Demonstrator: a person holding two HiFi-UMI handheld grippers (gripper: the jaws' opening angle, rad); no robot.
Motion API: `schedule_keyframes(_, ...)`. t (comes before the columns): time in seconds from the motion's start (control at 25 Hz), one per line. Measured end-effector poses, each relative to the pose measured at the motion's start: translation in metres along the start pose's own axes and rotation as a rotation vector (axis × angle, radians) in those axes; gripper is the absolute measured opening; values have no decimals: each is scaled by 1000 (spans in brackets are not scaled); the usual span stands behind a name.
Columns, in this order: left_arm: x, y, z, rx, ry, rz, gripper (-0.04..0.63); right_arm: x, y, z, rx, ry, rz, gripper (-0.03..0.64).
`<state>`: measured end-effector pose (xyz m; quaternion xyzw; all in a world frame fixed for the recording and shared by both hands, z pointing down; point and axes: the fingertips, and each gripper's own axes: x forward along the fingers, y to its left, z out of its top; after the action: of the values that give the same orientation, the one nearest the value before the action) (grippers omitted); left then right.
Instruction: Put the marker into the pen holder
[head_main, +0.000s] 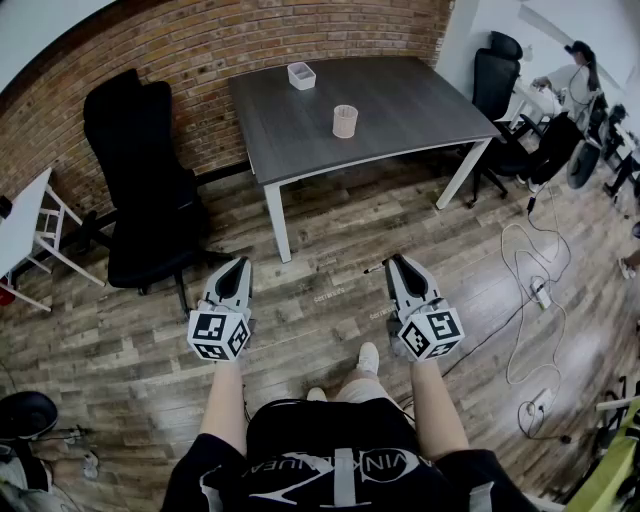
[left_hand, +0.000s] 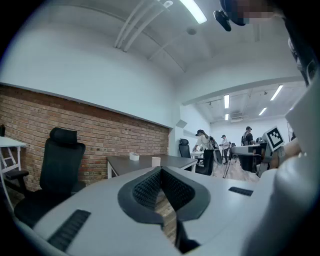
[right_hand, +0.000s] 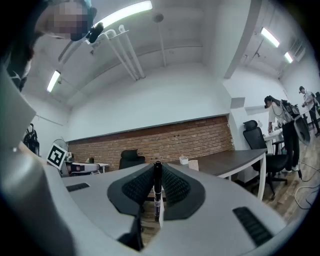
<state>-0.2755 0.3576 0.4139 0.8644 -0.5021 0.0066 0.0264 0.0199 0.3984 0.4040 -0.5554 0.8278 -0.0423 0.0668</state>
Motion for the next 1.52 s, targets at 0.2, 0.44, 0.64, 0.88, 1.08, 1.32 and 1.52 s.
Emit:
schedule_keyframes(0.2, 2, 4, 0, -2, -7, 3, 15, 2, -1, -1, 6, -5, -3, 58)
schedule_keyframes(0.44, 7, 6, -3, -5, 1, 1, 15, 10, -1, -5, -5, 5, 1, 58)
schedule_keyframes(0.64, 12, 15, -6, -13, 12, 14, 15, 17, -10, -5, -1, 9, -10, 58)
schedule_keyframes(0.88, 39, 30, -8, -19, 15, 16, 15, 42, -35, -7, 11, 11, -33, 58)
schedule_keyframes(1.08, 80, 41, -13, -28, 24, 13, 15, 80, -58, -14, 19, 24, -17, 58)
schedule_keyframes(1.32, 136, 53, -16, -36, 41, 29, 15, 132, -96, -15, 36, 36, 1, 58)
schedule_keyframes(1.52, 183, 64, -13, -54, 42, 54, 15, 177, -126, -13, 43, 54, 31, 58)
